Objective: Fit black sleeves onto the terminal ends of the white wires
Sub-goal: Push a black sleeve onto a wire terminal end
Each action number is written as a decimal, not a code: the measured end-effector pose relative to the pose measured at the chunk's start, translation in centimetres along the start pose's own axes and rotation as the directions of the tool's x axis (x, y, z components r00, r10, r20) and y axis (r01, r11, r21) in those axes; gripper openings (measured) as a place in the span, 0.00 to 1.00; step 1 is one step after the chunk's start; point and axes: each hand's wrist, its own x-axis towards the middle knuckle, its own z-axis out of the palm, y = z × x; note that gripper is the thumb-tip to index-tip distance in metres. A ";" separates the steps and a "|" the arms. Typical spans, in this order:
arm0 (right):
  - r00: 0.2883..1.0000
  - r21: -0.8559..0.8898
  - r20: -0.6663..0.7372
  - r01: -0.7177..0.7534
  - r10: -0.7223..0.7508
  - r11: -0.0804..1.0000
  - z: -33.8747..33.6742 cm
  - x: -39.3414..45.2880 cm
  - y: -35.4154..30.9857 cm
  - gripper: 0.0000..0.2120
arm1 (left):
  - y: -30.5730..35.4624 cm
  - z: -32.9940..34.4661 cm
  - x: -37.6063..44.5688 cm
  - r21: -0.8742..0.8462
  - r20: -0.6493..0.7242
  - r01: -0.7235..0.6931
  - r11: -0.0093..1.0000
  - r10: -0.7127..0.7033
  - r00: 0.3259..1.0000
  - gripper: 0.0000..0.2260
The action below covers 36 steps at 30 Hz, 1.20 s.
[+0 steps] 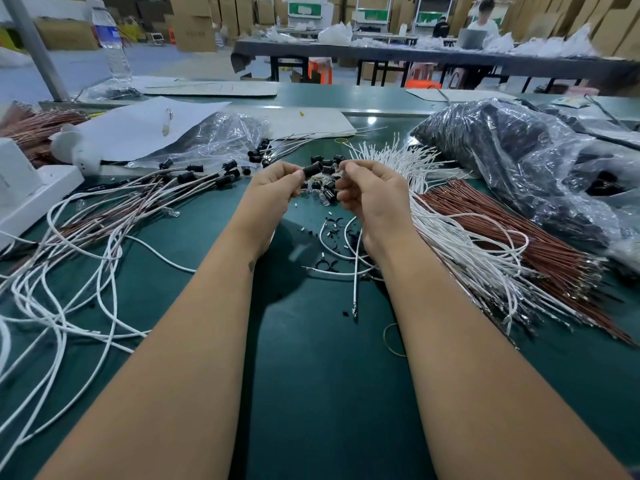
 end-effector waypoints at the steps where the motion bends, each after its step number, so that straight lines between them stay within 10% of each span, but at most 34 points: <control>1: 0.999 0.059 0.011 -0.033 0.032 0.998 0.0 0.0 -0.1 0.07 | -0.1 0.0 0.0 0.026 -0.019 -0.009 1.000 0.009 1.000 0.09; 36: 0.999 -0.106 -0.006 -0.053 0.052 0.993 -0.1 0.0 0.4 0.05 | 0.3 0.9 -0.8 0.224 -0.028 -0.074 0.972 0.082 0.996 0.04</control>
